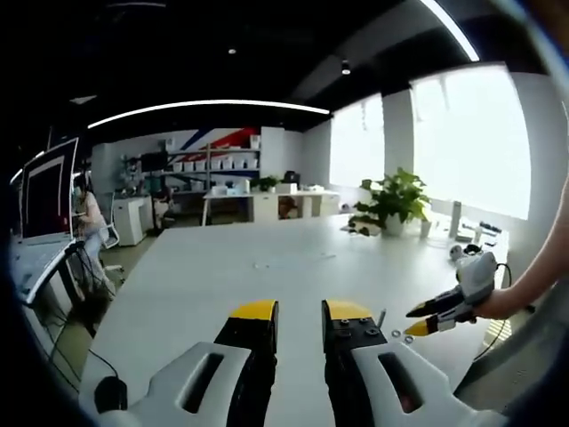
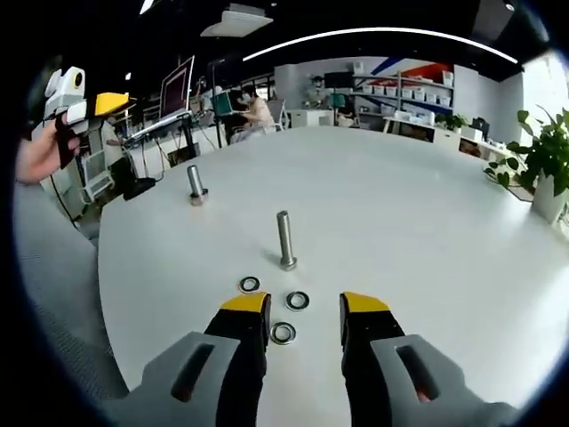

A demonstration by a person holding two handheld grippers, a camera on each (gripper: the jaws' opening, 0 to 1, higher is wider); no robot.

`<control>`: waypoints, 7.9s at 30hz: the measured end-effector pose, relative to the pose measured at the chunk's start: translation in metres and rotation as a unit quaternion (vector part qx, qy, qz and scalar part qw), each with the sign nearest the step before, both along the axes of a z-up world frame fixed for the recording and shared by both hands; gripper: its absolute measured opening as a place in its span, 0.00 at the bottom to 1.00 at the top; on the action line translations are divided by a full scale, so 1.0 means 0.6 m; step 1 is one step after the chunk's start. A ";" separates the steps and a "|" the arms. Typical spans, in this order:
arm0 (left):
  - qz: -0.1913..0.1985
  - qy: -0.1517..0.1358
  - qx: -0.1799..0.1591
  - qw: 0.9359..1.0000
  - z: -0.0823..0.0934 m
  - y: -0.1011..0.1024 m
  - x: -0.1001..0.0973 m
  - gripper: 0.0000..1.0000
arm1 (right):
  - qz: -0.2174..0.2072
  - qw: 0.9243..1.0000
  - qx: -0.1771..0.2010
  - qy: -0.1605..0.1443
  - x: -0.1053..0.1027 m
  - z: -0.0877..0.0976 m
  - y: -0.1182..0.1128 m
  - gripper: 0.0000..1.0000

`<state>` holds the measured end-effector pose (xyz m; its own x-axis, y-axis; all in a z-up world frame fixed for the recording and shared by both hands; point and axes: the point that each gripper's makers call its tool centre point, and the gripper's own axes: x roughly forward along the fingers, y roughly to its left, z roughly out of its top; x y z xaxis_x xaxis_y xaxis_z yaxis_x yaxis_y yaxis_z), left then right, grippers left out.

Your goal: Place the washer onto the threaded stud by aligning its center hole with the stud, sliding it down to the base, and recovering from edge contact or off-axis alignment until the washer reaches the visible bottom stop.

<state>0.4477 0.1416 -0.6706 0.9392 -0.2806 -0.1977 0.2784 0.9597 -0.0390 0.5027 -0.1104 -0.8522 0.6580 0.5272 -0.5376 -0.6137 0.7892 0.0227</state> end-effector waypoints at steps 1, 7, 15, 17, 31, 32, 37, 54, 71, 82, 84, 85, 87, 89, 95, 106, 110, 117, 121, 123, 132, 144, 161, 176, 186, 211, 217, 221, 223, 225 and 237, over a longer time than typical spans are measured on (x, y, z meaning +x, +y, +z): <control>0.000 0.002 -0.005 1.000 0.000 -0.001 0.000 0.17 | 0.000 1.000 0.001 0.002 0.000 -0.001 0.000 0.31; 0.002 -0.003 -0.006 1.000 0.005 0.000 0.000 0.17 | -0.001 1.000 0.000 0.005 0.004 -0.010 -0.001 0.31; 0.001 -0.002 -0.004 1.000 0.003 0.000 0.001 0.17 | 0.000 1.000 0.003 0.006 0.009 -0.017 0.002 0.28; -0.001 -0.002 -0.003 1.000 0.001 -0.001 0.001 0.17 | 0.000 1.000 0.003 0.005 0.010 -0.016 0.002 0.28; -0.005 0.001 0.000 1.000 -0.002 -0.004 0.001 0.17 | 0.018 1.000 -0.005 0.002 0.005 -0.027 0.011 0.25; -0.005 0.001 -0.001 1.000 -0.003 -0.003 0.001 0.17 | 0.017 1.000 -0.004 0.004 0.004 -0.026 0.011 0.25; -0.004 0.002 -0.002 1.000 -0.004 -0.002 0.001 0.17 | 0.018 1.000 -0.004 -0.001 0.009 -0.026 0.011 0.22; -0.003 0.007 0.001 1.000 -0.009 -0.002 0.000 0.17 | 0.025 0.999 0.003 -0.021 0.007 -0.027 0.017 0.18; -0.005 0.010 0.003 1.000 -0.011 -0.003 0.001 0.16 | 0.027 0.999 0.008 -0.020 0.006 -0.026 0.019 0.15; -0.006 0.011 0.004 1.000 -0.012 -0.004 0.000 0.16 | 0.023 1.000 0.003 -0.016 0.006 -0.025 0.017 0.14; -0.006 0.012 0.005 1.000 -0.013 -0.004 0.001 0.16 | 0.024 1.000 0.003 -0.017 0.006 -0.024 0.018 0.14; -0.007 0.013 0.004 1.000 -0.013 -0.004 0.001 0.16 | 0.022 1.000 0.005 -0.015 0.006 -0.024 0.017 0.14; -0.006 0.013 0.005 1.000 -0.014 -0.003 0.001 0.16 | 0.021 1.000 0.003 -0.014 0.008 -0.024 0.017 0.14; -0.006 0.014 0.005 1.000 -0.015 -0.003 0.001 0.16 | 0.021 1.000 0.003 -0.012 0.008 -0.024 0.017 0.14; -0.006 0.015 0.005 1.000 -0.016 -0.003 0.003 0.16 | 0.022 1.000 0.000 -0.014 0.008 -0.023 0.016 0.14; -0.007 0.016 0.007 1.000 -0.017 -0.003 0.003 0.16 | 0.024 0.999 0.002 -0.028 0.013 0.004 0.018 0.14; -0.007 0.014 0.007 1.000 -0.016 -0.004 0.003 0.16 | 0.026 0.999 0.003 -0.035 0.015 0.015 0.021 0.14; -0.009 0.012 0.007 1.000 -0.015 -0.006 0.003 0.16 | 0.028 0.999 0.003 -0.046 0.019 0.037 0.021 0.14; -0.008 0.010 0.005 1.000 -0.014 -0.006 0.003 0.16 | 0.028 0.998 0.004 -0.053 0.020 0.051 0.020 0.14; -0.008 0.010 0.005 1.000 -0.013 -0.007 0.003 0.16 | 0.029 0.998 0.005 -0.055 0.022 0.056 0.021 0.14; -0.008 0.007 0.004 1.000 -0.010 -0.005 0.003 0.16 | 0.035 0.997 0.009 -0.070 0.031 0.084 0.033 0.14; -0.008 0.006 0.003 1.000 -0.008 -0.005 0.001 0.16 | 0.050 0.996 0.008 -0.077 0.041 0.104 0.054 0.14; -0.009 0.007 0.002 1.000 -0.009 -0.007 0.002 0.16 | 0.065 0.996 -0.005 -0.063 0.050 0.090 0.068 0.14; -0.007 0.005 0.001 1.000 -0.008 -0.004 0.001 0.16 | 0.073 0.996 -0.015 -0.057 0.050 0.083 0.081 0.14; -0.003 0.004 -0.002 1.000 -0.007 0.001 0.002 0.16 | 0.071 0.996 -0.021 -0.051 0.048 0.075 0.077 0.14; -0.002 0.004 -0.003 1.000 -0.007 0.003 0.003 0.16 | 0.061 0.997 -0.015 -0.039 0.043 0.069 0.073 0.17; -0.002 0.003 -0.003 1.000 -0.006 0.004 0.003 0.16 | 0.059 0.997 -0.015 -0.041 0.041 0.073 0.072 0.17; -0.001 0.001 -0.003 1.000 -0.005 0.005 0.004 0.16 | 0.059 0.997 -0.015 -0.043 0.040 0.074 0.070 0.17; -0.002 0.001 -0.005 1.000 -0.004 0.004 0.003 0.16 | 0.057 0.997 -0.014 -0.042 0.040 0.074 0.069 0.17; -0.002 0.001 -0.004 1.000 -0.004 0.003 0.002 0.16 | 0.056 0.997 -0.015 -0.043 0.040 0.074 0.066 0.17; -0.006 -0.002 -0.002 1.000 -0.003 0.002 0.004 0.16 | 0.050 0.998 -0.017 -0.041 0.031 0.074 0.050 0.17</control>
